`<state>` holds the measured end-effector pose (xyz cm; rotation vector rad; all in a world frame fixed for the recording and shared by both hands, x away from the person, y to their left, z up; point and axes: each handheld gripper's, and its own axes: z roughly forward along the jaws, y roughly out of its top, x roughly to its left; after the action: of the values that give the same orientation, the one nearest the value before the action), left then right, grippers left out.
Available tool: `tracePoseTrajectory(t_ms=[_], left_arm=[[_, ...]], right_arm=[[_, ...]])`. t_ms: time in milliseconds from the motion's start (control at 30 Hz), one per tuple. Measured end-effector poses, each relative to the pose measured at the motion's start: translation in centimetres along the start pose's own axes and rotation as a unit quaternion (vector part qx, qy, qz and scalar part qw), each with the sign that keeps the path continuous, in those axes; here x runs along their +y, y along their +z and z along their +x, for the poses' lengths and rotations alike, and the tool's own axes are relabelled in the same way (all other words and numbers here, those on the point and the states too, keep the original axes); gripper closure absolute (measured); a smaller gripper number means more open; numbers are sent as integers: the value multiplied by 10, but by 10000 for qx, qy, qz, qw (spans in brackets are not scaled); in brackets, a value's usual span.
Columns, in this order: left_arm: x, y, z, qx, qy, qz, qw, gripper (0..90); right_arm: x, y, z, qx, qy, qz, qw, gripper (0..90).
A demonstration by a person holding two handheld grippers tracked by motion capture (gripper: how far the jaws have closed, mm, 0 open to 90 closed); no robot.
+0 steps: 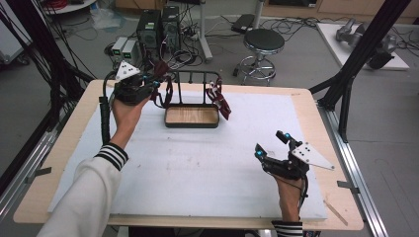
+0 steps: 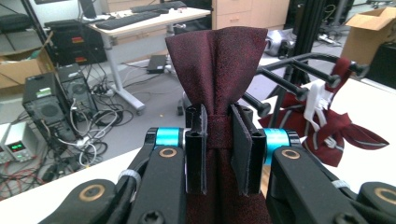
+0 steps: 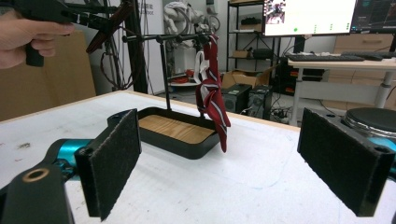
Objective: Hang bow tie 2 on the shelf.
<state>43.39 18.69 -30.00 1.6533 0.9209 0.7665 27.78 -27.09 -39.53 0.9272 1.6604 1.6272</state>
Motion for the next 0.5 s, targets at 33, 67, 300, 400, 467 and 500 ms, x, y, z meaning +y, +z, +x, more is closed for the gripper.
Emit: tracePoseTrajectory(t_ms=[33,67,300,400,467,500], left_arm=[[1,0,1,8,27,14,10000,762],[2,0,1,17,40,22,10000,762],[6,7,5,177,158,163,9996,762],[5,8,8,208,83,163,9996,762],[4,9,8,254,85,198,9994,761],[3,10,9,263,67,215,9994,761]], right_arm=[[0,0,0,-2,3,-1,10000,126],[0,0,0,2,14,-3,10000,125],[0,-1,0,8,50,-2,10000,125],[0,0,0,9,25,-11,10000,125],[0,0,-1,0,18,-42,10000,126],[0,-1,-1,8,28,-35,10000,125]])
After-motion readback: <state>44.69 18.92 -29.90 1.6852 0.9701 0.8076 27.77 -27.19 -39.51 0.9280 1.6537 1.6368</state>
